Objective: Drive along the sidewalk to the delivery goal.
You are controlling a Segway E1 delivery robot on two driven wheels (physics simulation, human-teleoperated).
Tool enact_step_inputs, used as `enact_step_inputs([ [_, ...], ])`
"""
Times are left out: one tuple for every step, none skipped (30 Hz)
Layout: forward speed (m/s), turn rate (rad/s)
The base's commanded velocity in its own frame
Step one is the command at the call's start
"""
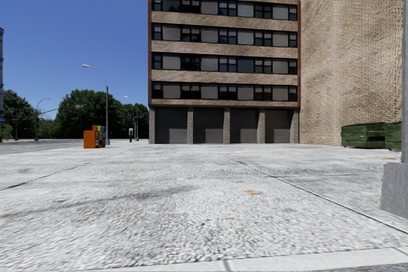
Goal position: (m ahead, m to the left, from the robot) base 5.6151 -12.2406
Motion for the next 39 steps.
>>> enact_step_inputs([
  [2.00, 0.00],
  [1.98, 0.00],
  [1.90, 0.00],
  [1.90, 0.00],
  [1.85, 0.00],
  [1.82, 0.00],
  [1.79, 0.00],
  [1.77, 0.00],
  [1.71, 0.00],
  [1.71, 0.00],
  [1.69, 0.00],
  [1.67, 0.00],
  [1.64, 0.00],
  [1.61, 0.00],
  [1.60, 0.00],
  [1.60, 0.00],
  [1.59, 0.00],
  [1.59, 0.00],
  [1.59, 0.00],
  [1.57, 0.00],
  [1.57, 0.00],
  [1.54, -0.06],
  [1.49, -0.12],
  [1.46, -0.16],
  [1.44, -0.17],
  [1.44, -0.17],
  [1.41, -0.22],
  [1.40, -0.29],
  [1.37, -0.34],
  [1.35, -0.36],
  [1.35, -0.36],
  [1.34, -0.37],
  [1.34, -0.41],
  [1.34, -0.47],
  [1.34, -0.51],
  [1.34, -0.52],
  [1.34, -0.52],
  [1.34, -0.52],
  [1.34, -0.53],
])
